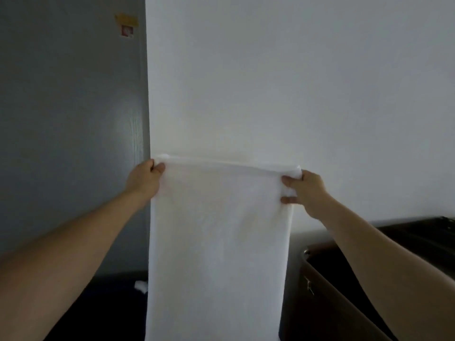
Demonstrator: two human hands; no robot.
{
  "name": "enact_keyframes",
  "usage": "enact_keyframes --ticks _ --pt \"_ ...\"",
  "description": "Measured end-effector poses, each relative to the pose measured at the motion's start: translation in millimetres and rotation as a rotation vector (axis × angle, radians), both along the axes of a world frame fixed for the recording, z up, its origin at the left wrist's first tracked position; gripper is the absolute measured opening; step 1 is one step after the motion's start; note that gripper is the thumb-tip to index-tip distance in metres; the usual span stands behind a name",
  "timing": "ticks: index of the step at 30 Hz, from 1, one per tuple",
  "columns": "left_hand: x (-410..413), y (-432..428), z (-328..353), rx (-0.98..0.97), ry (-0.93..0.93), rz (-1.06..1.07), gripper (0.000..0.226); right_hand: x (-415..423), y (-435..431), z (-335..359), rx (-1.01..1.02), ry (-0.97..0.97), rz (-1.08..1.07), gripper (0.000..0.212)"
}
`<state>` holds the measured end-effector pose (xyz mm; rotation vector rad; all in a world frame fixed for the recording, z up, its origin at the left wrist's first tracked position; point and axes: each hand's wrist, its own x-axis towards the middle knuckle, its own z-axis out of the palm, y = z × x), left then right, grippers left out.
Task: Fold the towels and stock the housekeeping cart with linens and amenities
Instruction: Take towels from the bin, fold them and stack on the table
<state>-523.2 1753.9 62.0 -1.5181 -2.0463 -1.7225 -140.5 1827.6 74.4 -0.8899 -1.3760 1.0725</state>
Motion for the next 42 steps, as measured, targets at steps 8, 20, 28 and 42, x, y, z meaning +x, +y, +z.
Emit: enact_keyframes --ticks 8,20,28,42 --pt "6.8 -21.8 156.5 0.363 -0.183 0.013 0.024 -26.4 15.0 141.8 0.422 0.117 -0.047 0.01" --pt "76.9 -122.7 128.3 0.448 -0.263 -0.147 0.007 40.5 -56.1 113.3 0.446 0.076 -0.006 0.008" --pt "134.4 -267.0 -37.7 0.155 -0.395 -0.258 0.019 112.0 -167.1 -43.2 0.195 -0.123 0.003 0.013" --pt "198.9 -443.1 -233.7 -0.472 -0.548 -0.438 0.03 214.7 -328.0 -199.3 -0.115 -0.656 0.243 0.013"
